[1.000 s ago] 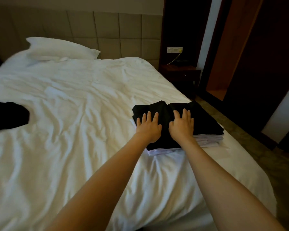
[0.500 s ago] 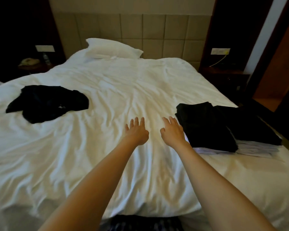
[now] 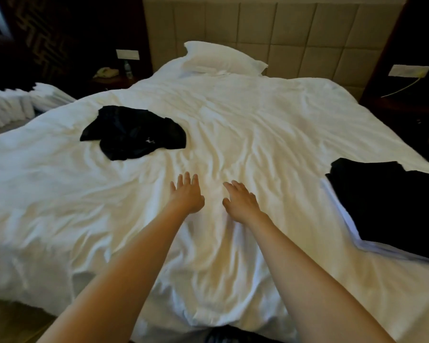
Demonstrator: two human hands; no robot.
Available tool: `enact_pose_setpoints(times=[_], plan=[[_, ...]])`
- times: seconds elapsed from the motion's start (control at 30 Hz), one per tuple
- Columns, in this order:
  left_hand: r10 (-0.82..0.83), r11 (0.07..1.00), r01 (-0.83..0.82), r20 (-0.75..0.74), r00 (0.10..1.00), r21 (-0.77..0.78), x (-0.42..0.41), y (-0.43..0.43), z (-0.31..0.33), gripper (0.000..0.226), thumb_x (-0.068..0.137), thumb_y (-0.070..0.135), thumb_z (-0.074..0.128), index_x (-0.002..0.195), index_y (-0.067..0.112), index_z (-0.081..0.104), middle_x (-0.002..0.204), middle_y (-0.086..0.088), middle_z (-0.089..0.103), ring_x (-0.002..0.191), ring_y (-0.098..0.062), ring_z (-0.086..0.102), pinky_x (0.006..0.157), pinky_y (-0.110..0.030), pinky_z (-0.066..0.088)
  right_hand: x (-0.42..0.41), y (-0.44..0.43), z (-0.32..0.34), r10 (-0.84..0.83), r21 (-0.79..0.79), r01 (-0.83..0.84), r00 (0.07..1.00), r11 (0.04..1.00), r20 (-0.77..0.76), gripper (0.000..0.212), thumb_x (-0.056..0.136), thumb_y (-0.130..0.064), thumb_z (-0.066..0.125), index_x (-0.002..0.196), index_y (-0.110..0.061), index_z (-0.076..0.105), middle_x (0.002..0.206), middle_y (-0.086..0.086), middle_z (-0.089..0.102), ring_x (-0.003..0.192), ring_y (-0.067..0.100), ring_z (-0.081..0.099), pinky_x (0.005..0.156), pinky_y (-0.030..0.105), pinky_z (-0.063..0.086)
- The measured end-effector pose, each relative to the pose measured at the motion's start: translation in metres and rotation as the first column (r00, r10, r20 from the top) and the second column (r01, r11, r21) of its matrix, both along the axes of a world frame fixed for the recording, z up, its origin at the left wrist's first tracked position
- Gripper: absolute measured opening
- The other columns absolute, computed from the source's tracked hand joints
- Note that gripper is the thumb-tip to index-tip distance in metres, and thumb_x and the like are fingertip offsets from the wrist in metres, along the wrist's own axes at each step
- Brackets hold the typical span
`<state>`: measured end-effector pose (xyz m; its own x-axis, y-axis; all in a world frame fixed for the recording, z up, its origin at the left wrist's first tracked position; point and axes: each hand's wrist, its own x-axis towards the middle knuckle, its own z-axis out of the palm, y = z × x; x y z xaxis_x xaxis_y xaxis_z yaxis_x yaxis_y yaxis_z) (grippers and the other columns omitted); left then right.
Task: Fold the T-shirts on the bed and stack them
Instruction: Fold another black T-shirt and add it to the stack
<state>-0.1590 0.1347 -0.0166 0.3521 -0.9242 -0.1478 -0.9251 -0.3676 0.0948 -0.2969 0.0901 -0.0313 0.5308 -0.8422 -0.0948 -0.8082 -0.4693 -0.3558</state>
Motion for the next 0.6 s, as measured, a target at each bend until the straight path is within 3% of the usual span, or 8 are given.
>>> enact_pose_setpoints(times=[0.4,0.5,0.6], plan=[[0.138,0.990,-0.139,0.029,0.990,0.035,0.111,-0.026,-0.031,0.065,0.097,0.026,0.040,0.150,0.009,0.005,0.157,-0.016,-0.010,0.145,-0.030,-0.009,0.116,-0.047,0.000,0.110,-0.035,-0.035,0.165,0.005,-0.165,0.986,0.986,-0.009,0.049,0.098,-0.020,0.030,0.146,-0.017,0.023,0.158,0.007,0.010,0.146,0.022,0.006,0.116,0.045,0.012],[0.127,0.988,-0.133,0.086,0.988,0.075,0.129,-0.041,-0.045,0.066,0.097,0.035,0.043,0.149,0.012,0.010,0.156,-0.017,-0.011,0.145,-0.031,-0.010,0.116,-0.047,-0.003,0.120,-0.053,-0.048,0.202,-0.018,-0.203,0.978,0.979,-0.052,0.049,0.099,-0.026,0.029,0.147,-0.018,0.023,0.157,0.006,0.013,0.145,0.022,0.010,0.116,0.045,0.012],[0.103,0.993,-0.110,0.136,0.985,0.044,0.138,-0.059,-0.061,0.062,0.097,0.031,0.040,0.149,0.013,0.012,0.156,-0.017,-0.010,0.145,-0.031,-0.009,0.116,-0.046,-0.003,0.127,-0.074,-0.056,0.189,-0.067,-0.193,0.980,0.979,-0.067,0.049,0.100,-0.030,0.028,0.148,-0.019,0.023,0.157,0.005,0.014,0.144,0.020,0.013,0.115,0.042,0.012]])
